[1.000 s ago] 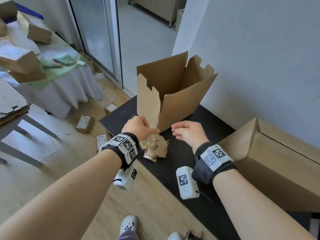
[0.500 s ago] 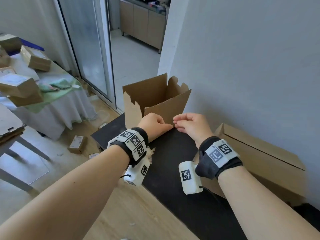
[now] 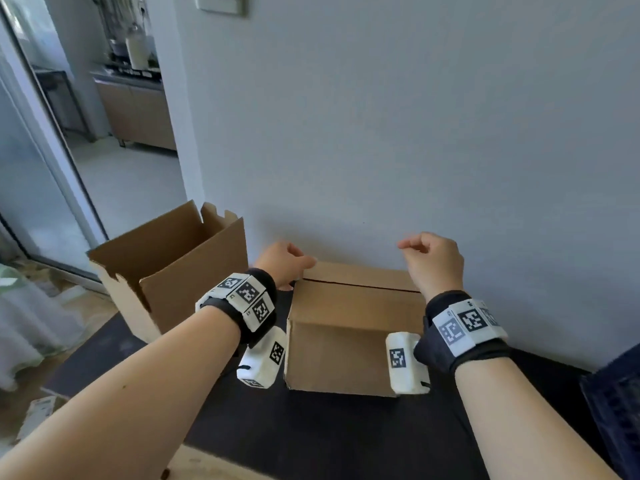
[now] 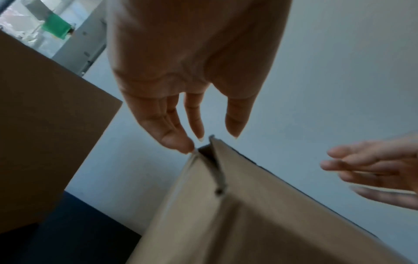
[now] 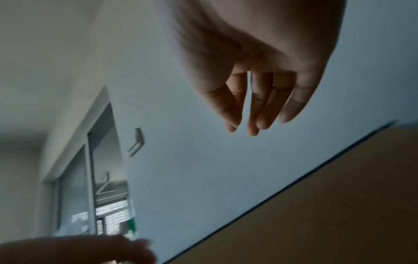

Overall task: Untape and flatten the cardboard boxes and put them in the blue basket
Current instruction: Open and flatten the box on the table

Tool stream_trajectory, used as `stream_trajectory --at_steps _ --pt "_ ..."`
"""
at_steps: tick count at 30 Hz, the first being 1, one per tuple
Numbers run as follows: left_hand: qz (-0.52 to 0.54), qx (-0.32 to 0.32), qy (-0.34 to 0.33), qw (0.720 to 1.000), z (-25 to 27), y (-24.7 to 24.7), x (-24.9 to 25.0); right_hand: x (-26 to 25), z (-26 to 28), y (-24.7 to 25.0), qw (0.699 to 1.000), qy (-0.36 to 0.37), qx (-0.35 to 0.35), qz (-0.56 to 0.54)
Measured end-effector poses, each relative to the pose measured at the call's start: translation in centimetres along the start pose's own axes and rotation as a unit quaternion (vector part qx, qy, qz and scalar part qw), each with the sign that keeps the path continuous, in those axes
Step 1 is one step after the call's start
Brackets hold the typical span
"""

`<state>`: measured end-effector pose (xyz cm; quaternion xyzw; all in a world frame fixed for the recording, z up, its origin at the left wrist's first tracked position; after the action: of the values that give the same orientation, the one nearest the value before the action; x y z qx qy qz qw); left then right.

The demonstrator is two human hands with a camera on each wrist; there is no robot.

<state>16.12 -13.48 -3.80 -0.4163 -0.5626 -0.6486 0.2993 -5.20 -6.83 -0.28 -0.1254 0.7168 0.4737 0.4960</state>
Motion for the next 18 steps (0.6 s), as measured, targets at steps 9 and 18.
stream_trajectory --at_steps 9,18 --pt "-0.087 -0.019 0.002 0.996 -1.6 -2.0 1.0 6.8 -2.2 4.0 0.975 -0.166 -0.098 0.114" --pt "-0.071 0.011 0.011 0.997 -2.3 -2.2 0.5 8.0 -3.5 3.8 0.974 -0.112 -0.182 0.069"
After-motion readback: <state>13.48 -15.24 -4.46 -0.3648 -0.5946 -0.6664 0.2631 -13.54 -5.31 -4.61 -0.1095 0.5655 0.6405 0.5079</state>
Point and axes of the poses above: each hand's wrist, its own z-axis away from the middle knuckle, its own y-axis out of the back of the hand, x = y × z, the point moved 1 cm from there along -z, towards the middle knuckle, and after that the axes turned 12 degrees about -y, right-handed, at the moved point
